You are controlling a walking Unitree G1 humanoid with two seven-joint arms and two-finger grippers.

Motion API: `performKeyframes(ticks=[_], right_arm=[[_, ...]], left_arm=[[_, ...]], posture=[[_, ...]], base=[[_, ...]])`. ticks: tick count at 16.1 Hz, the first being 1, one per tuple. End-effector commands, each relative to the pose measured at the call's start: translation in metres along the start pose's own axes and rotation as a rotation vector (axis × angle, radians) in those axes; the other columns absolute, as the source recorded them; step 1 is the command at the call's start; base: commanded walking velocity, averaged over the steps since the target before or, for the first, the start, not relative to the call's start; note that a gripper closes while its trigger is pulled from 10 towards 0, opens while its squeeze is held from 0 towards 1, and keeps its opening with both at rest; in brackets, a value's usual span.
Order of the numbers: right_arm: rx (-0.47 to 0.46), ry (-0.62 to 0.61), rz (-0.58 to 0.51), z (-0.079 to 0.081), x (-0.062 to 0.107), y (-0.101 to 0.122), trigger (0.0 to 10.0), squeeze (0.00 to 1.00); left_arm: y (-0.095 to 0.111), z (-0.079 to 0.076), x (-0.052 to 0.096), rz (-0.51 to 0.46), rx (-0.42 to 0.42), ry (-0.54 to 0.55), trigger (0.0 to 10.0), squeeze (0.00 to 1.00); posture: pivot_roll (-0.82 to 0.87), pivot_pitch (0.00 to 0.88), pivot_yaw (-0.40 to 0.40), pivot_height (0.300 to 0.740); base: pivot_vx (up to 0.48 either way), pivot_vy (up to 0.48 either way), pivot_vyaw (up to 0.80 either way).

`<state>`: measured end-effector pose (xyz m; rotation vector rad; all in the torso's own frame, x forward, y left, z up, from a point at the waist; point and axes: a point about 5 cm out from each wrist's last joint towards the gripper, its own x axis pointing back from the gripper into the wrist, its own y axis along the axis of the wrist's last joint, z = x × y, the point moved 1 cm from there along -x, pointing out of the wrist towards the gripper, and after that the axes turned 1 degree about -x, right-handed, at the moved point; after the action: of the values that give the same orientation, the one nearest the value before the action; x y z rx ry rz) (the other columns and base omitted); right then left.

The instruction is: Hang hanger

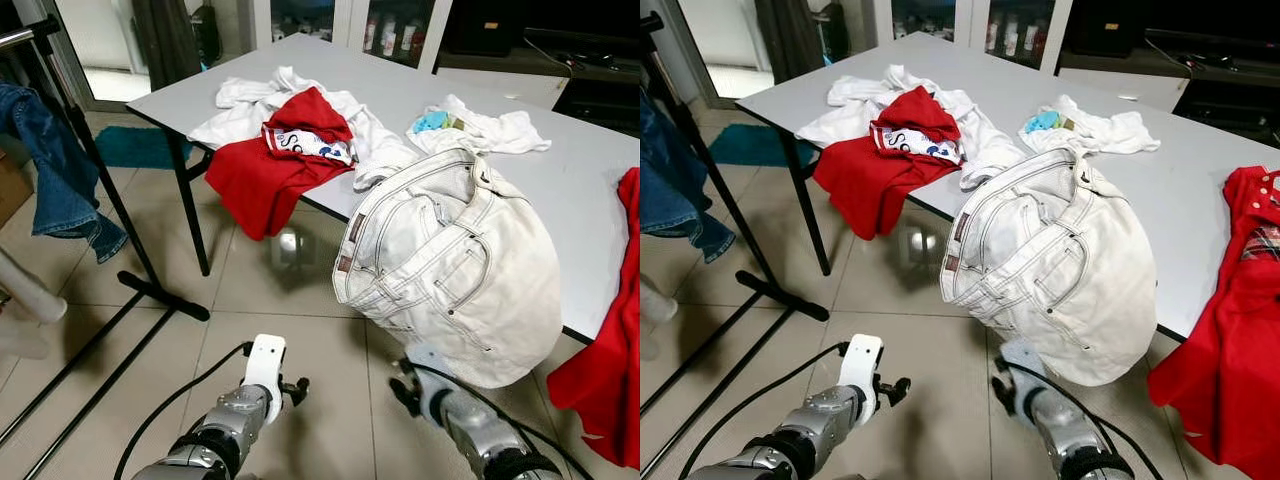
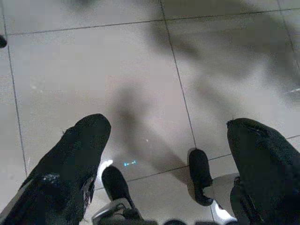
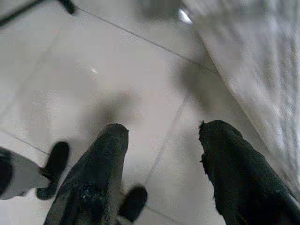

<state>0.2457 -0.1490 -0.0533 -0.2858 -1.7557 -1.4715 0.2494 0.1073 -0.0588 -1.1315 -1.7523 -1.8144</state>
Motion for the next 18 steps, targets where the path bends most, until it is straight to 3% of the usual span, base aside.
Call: performKeyframes(ticks=[1, 2, 5, 10, 11, 14, 15, 16, 18], right_arm=[[0.036, 0.09, -0.006, 0.006, 0.0, 0.004, 10.0, 0.0], [0.066, 0.161, -0.011, 0.012, 0.001, 0.007, 10.0, 0.0], [0.102, 0.233, -0.056, 0.015, 0.005, 0.018, 10.0, 0.0], [0.25, 0.109, -0.368, -0.001, 0.02, 0.092, 10.0, 0.0], [0.332, 0.108, -0.42, 0.001, 0.026, 0.107, 10.0, 0.0], [0.437, 0.104, -0.461, 0.003, 0.032, 0.12, 10.0, 0.0], [0.542, 0.087, -0.46, 0.003, 0.034, 0.126, 10.0, 1.0], [0.635, 0.06, -0.453, 0.002, 0.034, 0.131, 10.0, 1.0], [0.735, 0.027, -0.441, 0.0, 0.032, 0.136, 10.0, 1.0]], left_arm=[[0.007, -0.004, -0.001, -0.023, -0.037, -0.023, 10.0, 0.6], [0.008, -0.007, -0.001, -0.024, -0.052, -0.031, 10.0, 0.0], [0.008, -0.009, -0.002, -0.029, -0.054, -0.037, 10.0, 0.0], [0.008, -0.009, -0.002, -0.033, -0.059, -0.037, 10.0, 0.0], [0.008, -0.01, -0.002, -0.033, -0.059, -0.037, 10.0, 0.0], [0.008, -0.011, -0.002, -0.033, -0.058, -0.039, 10.0, 0.0], [0.009, -0.012, -0.002, -0.036, -0.053, -0.04, 10.0, 0.0], [0.009, -0.013, -0.002, -0.036, -0.052, -0.041, 10.0, 0.0], [0.009, -0.013, -0.003, -0.037, -0.053, -0.044, 10.0, 0.0]], posture=[[-0.03, 0.0, -0.042, 0.74], [-0.03, 0.0, -0.042, 0.74], [-0.04, 0.0, -0.042, 0.74], [-0.04, 0.0, -0.043, 0.74], [-0.03, 0.0, -0.045, 0.74], [-0.03, 0.0, -0.051, 0.74], [-0.02, 0.0, -0.056, 0.74], [-0.02, 0.0, -0.059, 0.74], [-0.02, 0.0, -0.061, 0.74]], base=[[0.0, 0.0, 0.0], [0.0, 0.0, 0.0], [0.0, 0.0, 0.0], [0.0, 0.0, 0.0], [0.0, 0.0, 0.0], [0.0, 0.0, 0.0], [0.0, 0.0, 0.0], [0.0, 0.0, 0.0], [0.0, 0.0, 0.0]])
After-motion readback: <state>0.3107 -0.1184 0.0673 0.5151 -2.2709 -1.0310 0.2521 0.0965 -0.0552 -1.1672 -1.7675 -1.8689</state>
